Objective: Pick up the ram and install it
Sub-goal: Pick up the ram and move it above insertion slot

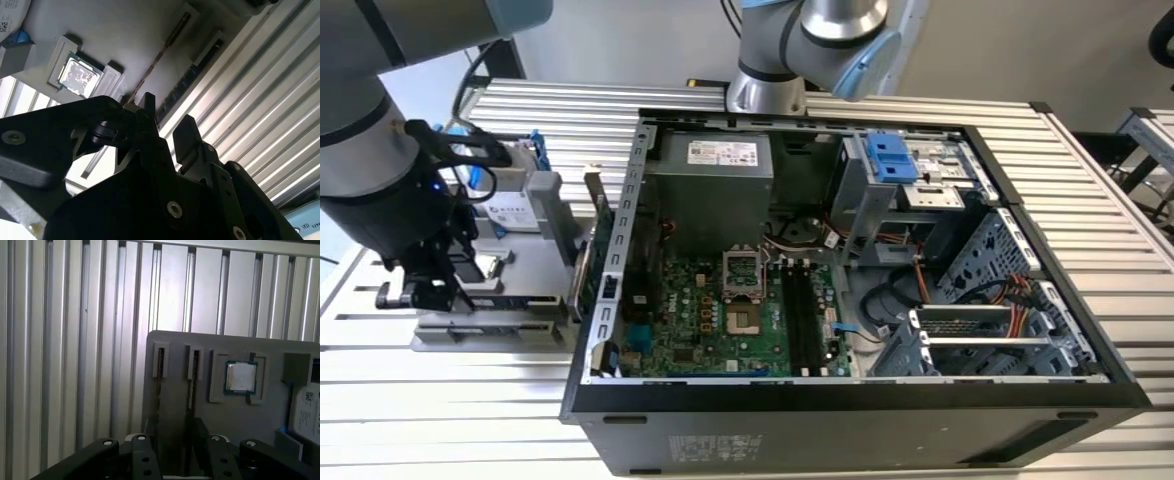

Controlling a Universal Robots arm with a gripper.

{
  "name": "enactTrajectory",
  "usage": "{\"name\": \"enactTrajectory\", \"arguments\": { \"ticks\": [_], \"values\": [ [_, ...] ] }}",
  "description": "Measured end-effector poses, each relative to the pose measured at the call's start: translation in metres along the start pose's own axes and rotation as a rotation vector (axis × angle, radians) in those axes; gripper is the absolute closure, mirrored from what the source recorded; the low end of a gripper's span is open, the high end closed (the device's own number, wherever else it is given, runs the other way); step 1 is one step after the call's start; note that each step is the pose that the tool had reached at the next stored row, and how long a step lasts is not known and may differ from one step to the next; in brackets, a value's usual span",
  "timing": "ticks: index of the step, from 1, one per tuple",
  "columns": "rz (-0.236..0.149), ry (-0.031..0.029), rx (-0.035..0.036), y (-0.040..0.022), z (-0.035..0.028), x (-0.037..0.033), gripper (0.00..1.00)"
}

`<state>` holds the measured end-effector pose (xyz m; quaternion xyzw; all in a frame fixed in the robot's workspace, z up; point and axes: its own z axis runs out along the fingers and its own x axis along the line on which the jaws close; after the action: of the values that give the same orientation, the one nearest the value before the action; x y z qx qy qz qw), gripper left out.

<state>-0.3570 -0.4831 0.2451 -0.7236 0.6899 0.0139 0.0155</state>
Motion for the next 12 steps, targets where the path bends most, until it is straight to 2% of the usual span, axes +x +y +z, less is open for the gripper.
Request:
{"name": "enactTrajectory", "arguments": {
  "ticks": [12],
  "values": [
    [0.000,0.0001,0.0000,-0.0004,0.0177,0.0029,0.00]
  ]
}}
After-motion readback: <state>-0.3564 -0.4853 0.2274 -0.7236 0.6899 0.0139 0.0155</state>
